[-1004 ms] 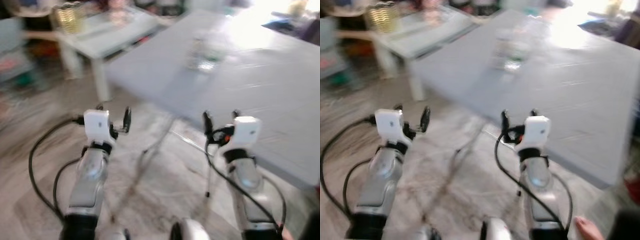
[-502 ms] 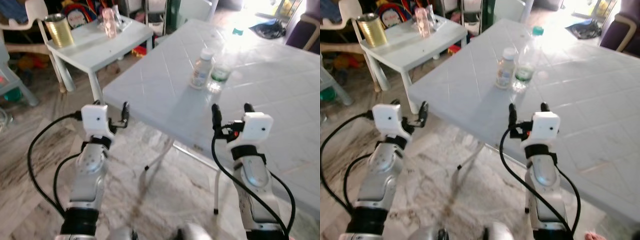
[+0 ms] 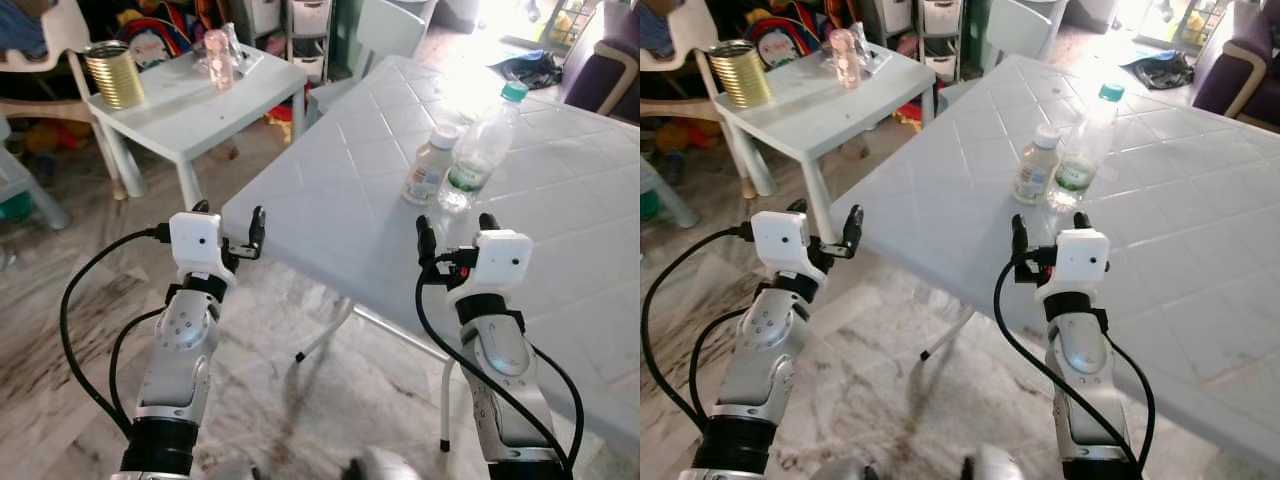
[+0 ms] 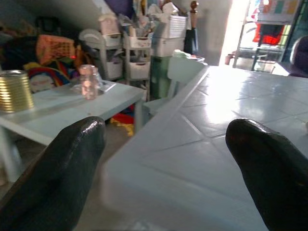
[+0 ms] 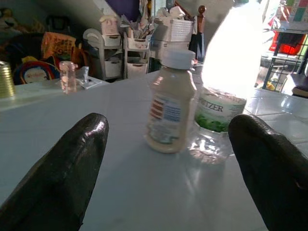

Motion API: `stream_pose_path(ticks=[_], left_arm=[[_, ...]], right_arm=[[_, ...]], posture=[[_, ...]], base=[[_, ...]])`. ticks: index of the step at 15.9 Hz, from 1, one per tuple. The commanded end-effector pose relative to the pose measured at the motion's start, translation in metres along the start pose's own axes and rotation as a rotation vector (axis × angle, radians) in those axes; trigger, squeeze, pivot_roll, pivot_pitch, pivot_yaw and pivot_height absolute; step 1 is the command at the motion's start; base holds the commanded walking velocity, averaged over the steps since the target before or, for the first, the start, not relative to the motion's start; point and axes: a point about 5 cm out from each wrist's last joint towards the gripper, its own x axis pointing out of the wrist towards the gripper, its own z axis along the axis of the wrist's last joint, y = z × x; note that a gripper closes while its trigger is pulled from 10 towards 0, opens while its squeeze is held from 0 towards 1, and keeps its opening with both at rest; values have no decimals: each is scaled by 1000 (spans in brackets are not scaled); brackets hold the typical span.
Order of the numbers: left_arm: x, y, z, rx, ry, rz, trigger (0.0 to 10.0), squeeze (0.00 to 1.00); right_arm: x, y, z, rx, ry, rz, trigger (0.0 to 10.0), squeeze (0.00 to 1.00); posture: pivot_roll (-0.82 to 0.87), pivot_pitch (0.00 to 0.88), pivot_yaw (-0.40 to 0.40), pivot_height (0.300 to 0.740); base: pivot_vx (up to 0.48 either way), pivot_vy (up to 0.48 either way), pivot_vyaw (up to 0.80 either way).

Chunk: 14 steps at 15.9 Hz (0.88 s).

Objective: Restocking fridge

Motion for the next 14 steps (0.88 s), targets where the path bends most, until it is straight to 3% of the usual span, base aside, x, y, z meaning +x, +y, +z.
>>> stream_pose_path(ticks=[1, 2, 4, 9, 14], left_arm=[[0, -8, -1, -10, 4, -33, 10000, 0], [0, -8, -2, -7, 4, -38, 10000, 0], [1, -8, -2, -9, 7, -37, 10000, 0], [-3, -8, -4, -12, 11, -39, 10000, 0], [-4, -7, -1, -19, 6, -44, 10000, 0]], right_arm=[[0, -6, -3, -1, 30, -19, 10000, 0], [0, -3, -6, 34, 48, -5, 10000, 0], [-1, 0, -5, 10, 38, 18, 10000, 0], [-7, 5, -9, 17, 51, 39, 10000, 0], [-9, 1, -10, 5, 54, 24, 10000, 0]], posture=[[14, 70, -28, 740], [13, 72, -27, 740], [10, 78, -27, 740], [10, 83, -26, 740], [9, 85, -27, 740]], base=[[240, 0, 0], [326, 0, -800], [326, 0, -800], [0, 0, -136], [101, 0, -720]])
